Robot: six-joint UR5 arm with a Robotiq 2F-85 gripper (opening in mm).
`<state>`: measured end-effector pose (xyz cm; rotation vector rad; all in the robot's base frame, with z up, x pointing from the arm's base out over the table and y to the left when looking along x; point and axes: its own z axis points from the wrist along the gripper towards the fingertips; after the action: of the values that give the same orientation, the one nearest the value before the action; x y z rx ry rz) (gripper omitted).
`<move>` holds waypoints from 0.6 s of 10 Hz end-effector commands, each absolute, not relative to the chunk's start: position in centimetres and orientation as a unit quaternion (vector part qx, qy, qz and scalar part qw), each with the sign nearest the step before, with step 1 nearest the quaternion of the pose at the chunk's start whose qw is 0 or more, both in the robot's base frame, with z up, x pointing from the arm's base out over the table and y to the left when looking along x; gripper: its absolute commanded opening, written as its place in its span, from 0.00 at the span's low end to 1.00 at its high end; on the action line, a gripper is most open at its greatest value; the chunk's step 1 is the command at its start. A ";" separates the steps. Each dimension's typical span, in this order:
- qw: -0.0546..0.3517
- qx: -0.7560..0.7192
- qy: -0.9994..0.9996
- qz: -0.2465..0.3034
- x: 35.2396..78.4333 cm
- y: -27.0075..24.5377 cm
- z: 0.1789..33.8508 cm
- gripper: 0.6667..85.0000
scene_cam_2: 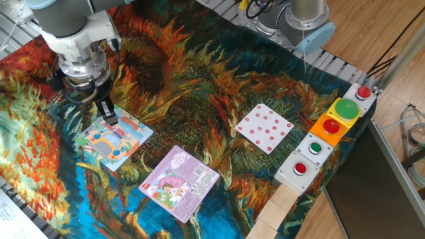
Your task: Assemble one piece of a puzzle
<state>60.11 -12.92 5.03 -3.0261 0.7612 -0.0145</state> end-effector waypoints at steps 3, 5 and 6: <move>0.005 -0.964 0.266 -0.021 60.9 -13.6 5.1 0.01; 0.007 -0.963 0.268 -0.019 61.4 -13.6 4.2 0.01; 0.011 -0.964 0.264 -0.019 61.6 -13.6 3.6 0.01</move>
<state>60.99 -13.59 4.34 -3.0241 0.8177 -0.0506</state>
